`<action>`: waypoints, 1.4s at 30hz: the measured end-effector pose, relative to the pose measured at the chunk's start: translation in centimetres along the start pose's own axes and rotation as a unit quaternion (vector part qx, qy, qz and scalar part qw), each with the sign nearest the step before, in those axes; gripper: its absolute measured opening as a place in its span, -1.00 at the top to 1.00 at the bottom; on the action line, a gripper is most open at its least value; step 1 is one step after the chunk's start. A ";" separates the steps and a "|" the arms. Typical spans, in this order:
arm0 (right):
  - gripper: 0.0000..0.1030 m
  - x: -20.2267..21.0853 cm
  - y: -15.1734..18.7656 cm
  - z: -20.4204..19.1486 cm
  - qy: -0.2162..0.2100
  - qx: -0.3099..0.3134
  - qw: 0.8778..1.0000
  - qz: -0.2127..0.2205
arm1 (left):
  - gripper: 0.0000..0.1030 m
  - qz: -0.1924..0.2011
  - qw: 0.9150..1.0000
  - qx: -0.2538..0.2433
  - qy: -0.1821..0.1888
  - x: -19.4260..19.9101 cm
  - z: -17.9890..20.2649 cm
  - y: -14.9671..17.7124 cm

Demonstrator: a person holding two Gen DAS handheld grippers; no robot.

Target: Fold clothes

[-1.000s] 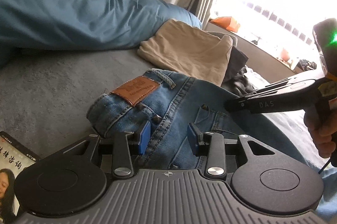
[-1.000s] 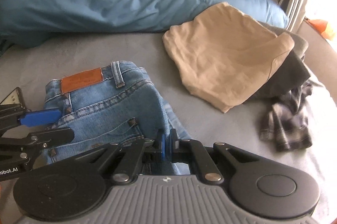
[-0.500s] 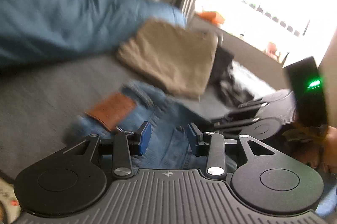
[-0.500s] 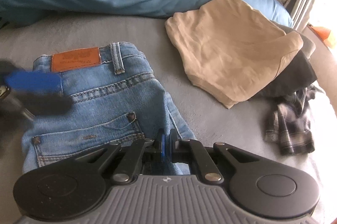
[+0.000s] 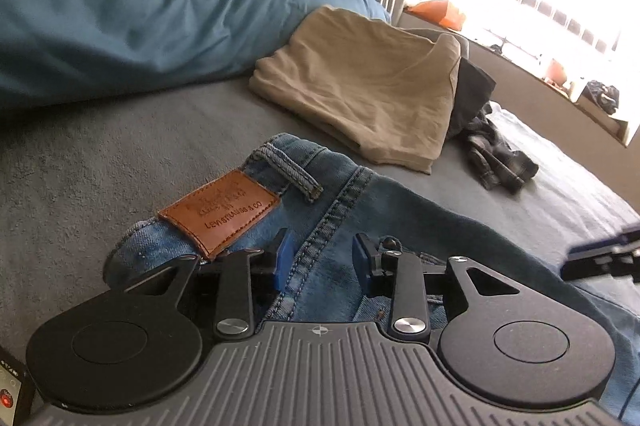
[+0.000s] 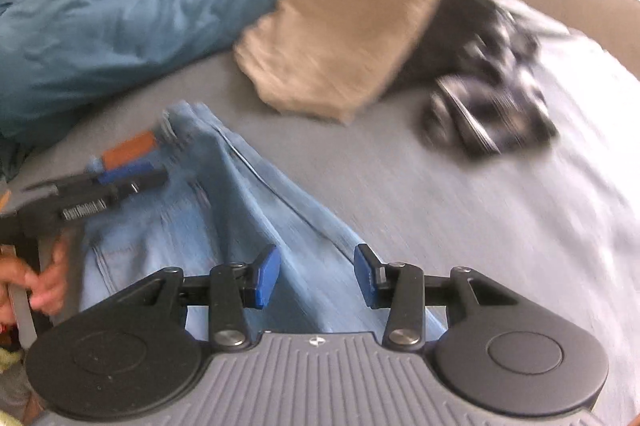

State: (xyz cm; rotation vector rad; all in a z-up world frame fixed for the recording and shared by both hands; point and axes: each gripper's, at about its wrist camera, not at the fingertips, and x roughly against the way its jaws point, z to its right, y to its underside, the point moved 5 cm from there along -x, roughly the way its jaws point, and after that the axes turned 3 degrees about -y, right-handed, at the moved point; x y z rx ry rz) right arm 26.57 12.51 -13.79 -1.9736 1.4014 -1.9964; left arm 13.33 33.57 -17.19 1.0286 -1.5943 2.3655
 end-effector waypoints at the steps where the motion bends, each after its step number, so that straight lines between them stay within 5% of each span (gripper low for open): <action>1: 0.15 0.0 0.3 0.4 0.000 -0.009 1.000 -0.004 | 0.35 0.000 1.000 -0.002 -0.002 -0.1 0.1 0.0; 13: 0.30 -2.3 1.4 0.7 -0.056 -0.038 0.997 -0.023 | 0.35 0.004 1.000 -0.015 -0.012 -0.5 0.3 0.0; 14: 0.35 -2.6 1.5 0.6 -0.059 -0.040 0.997 -0.025 | 0.35 0.005 1.000 -0.017 -0.013 -0.5 0.3 0.1; 15: 0.60 -2.8 1.5 0.3 -0.058 -0.038 0.997 -0.024 | 0.35 0.006 1.000 -0.019 -0.014 -0.5 0.4 0.1; 16: 0.92 -2.9 1.6 0.0 -0.051 -0.033 0.998 -0.024 | 0.35 0.007 1.000 -0.021 -0.014 -0.5 0.4 0.1; 18: 0.98 -2.7 1.5 -0.6 -0.011 -0.020 1.000 -0.021 | 0.35 0.008 1.000 -0.025 -0.015 -0.5 0.4 0.1; 22: 1.00 -0.8 0.4 -1.9 0.055 0.016 0.998 0.005 | 0.36 0.008 1.000 -0.021 -0.013 -0.6 0.3 0.0; 30: 1.00 -0.1 -2.0 -1.9 0.099 0.046 0.994 0.028 | 0.36 0.004 1.000 -0.009 -0.012 -1.0 0.2 -0.6; 36: 1.00 -2.6 -0.8 -1.0 0.127 0.055 0.990 0.009 | 0.36 0.011 0.999 -0.024 -0.020 -1.4 0.5 -0.4; 38: 1.00 -3.9 0.1 0.1 0.183 0.065 0.981 0.000 | 0.36 0.015 0.999 -0.029 -0.024 -1.6 0.6 -0.3; 40: 1.00 -4.6 0.9 2.1 0.220 0.053 0.974 -0.011 | 0.36 0.018 0.999 -0.024 -0.023 -1.6 0.5 -0.3; 42: 1.00 -3.3 0.9 3.7 0.208 -0.005 0.978 0.011 | 0.36 0.020 0.999 -0.023 -0.023 -1.6 0.5 -0.4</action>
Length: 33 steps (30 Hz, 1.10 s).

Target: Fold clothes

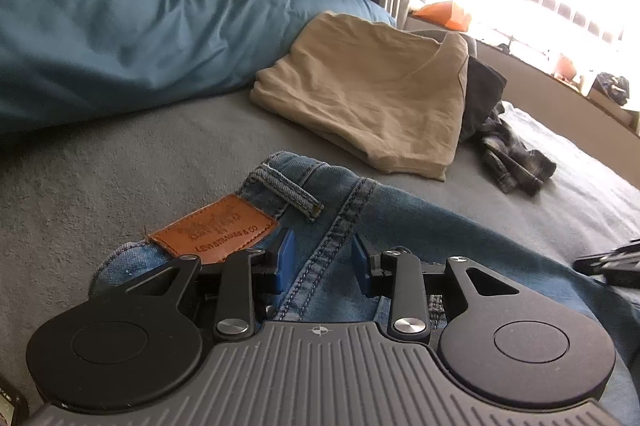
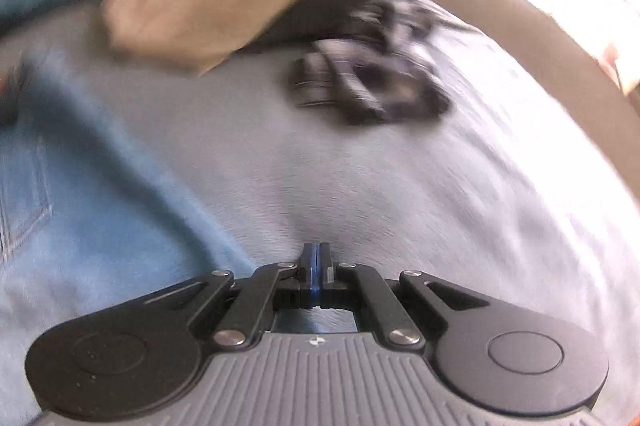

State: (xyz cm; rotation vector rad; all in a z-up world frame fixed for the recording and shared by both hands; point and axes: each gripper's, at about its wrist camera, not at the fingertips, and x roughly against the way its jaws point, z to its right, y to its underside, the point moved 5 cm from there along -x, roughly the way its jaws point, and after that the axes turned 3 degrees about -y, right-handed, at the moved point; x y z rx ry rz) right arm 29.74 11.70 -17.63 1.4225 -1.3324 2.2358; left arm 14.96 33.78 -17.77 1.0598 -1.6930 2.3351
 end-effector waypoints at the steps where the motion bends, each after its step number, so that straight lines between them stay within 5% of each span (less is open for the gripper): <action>1: 1.00 0.9 -0.3 0.4 -0.004 -0.006 1.000 0.013 | 0.36 0.001 1.000 -0.002 0.000 0.0 0.0 0.0; 4: 0.98 3.9 -1.5 0.7 -0.027 -0.005 0.998 0.051 | 0.36 0.006 1.000 -0.011 -0.003 -0.2 0.2 0.1; 6: 0.98 5.5 -2.9 -0.6 -0.093 0.008 0.994 0.064 | 0.36 0.008 1.000 -0.012 -0.007 -0.4 0.4 0.1; 10: 0.97 6.5 -5.5 -6.1 -0.175 0.090 0.978 0.071 | 0.36 0.008 1.000 -0.011 -0.009 -0.5 0.4 0.2; 13: 0.97 4.9 -6.4 -11.3 -0.200 0.163 0.964 0.059 | 0.36 0.008 1.000 -0.013 -0.009 -0.5 0.4 0.2; 20: 1.00 -1.6 -7.5 -14.8 -0.191 0.144 0.971 0.019 | 0.35 0.005 1.000 -0.019 -0.002 -0.4 0.4 0.3; 25: 1.00 -1.2 -7.1 -14.6 -0.166 0.140 0.976 0.029 | 0.33 0.023 0.999 0.020 0.035 2.1 -0.6 -0.3; 33: 1.00 2.3 -9.0 -16.3 -0.171 0.170 0.968 0.071 | 0.32 0.035 0.999 0.021 0.016 2.8 -1.9 0.6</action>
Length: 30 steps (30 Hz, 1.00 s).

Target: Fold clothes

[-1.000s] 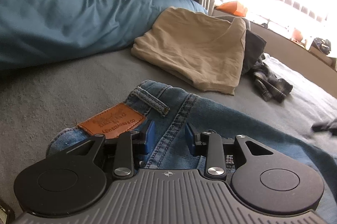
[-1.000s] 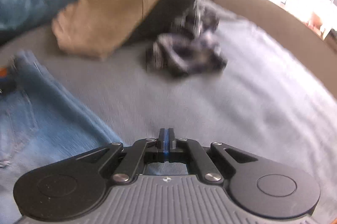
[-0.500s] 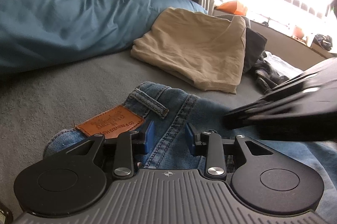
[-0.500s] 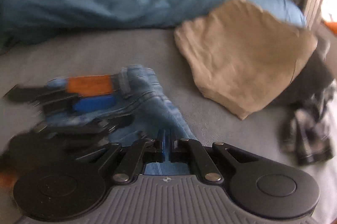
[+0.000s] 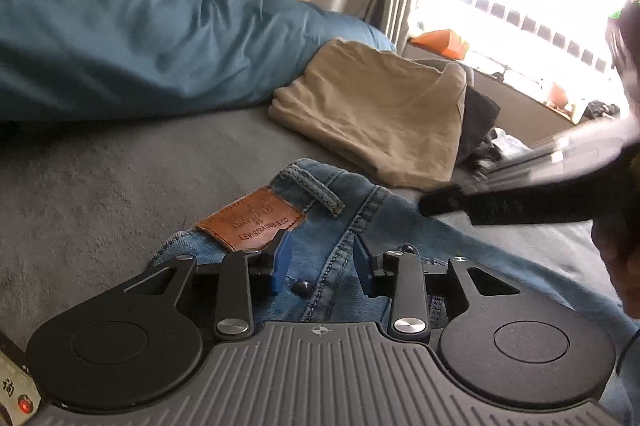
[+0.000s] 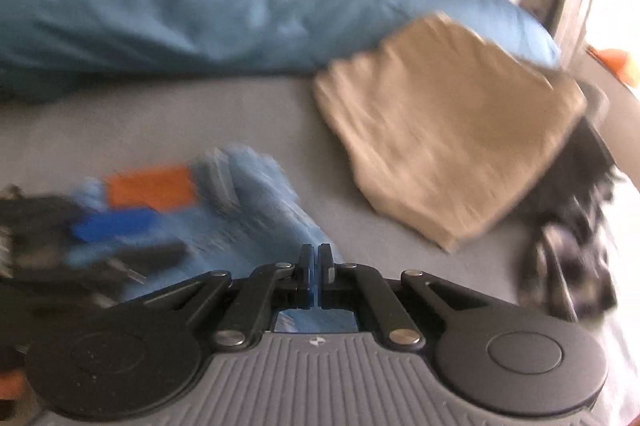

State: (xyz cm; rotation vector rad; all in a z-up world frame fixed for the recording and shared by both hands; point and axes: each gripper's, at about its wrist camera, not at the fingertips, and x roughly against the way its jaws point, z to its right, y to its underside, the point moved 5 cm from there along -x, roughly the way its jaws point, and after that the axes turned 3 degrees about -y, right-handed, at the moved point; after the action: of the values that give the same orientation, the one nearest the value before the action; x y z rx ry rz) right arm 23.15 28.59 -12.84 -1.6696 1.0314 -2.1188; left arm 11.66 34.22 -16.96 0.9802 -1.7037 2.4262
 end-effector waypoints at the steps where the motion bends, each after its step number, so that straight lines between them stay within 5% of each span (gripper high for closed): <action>1: 1.00 -0.2 -0.4 -0.8 -0.011 0.009 1.000 0.003 | 0.31 0.000 1.000 0.001 -0.001 -0.1 0.1 0.0; 6: 1.00 -4.9 0.1 -0.9 0.007 0.008 0.999 -0.050 | 0.33 -0.002 1.000 0.003 0.001 0.0 0.3 -0.5; 9: 1.00 -4.6 0.2 0.2 -0.006 -0.038 0.998 -0.040 | 0.33 0.005 1.000 0.023 0.009 1.1 -0.3 -1.5; 15: 1.00 -4.1 0.3 0.0 0.013 -0.023 0.999 -0.047 | 0.33 -0.009 1.000 0.022 -0.009 0.5 -1.7 -0.9; 20: 0.99 -2.1 -1.4 -0.1 -0.019 -0.015 1.000 0.000 | 0.33 0.000 1.000 0.018 -0.013 0.6 -1.6 -0.7; 23: 0.75 -2.4 -1.5 0.2 -0.008 0.006 1.000 -0.013 | 0.33 -0.001 1.000 0.024 -0.011 0.7 -1.7 -0.6; 25: 0.21 -2.5 -1.4 0.7 -0.006 0.006 1.000 -0.020 | 0.33 -0.001 1.000 0.023 -0.010 0.8 -1.7 -0.5; 30: 0.25 -3.3 -0.3 1.0 -0.054 -0.017 0.997 -0.043 | 0.33 0.005 1.000 0.016 -0.014 0.8 -1.5 -0.3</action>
State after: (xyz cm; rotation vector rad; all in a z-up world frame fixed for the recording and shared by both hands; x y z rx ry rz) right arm 25.20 30.37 -14.99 -1.8547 0.9841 -2.0480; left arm 10.41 35.38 -16.62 1.0171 -1.6885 2.4656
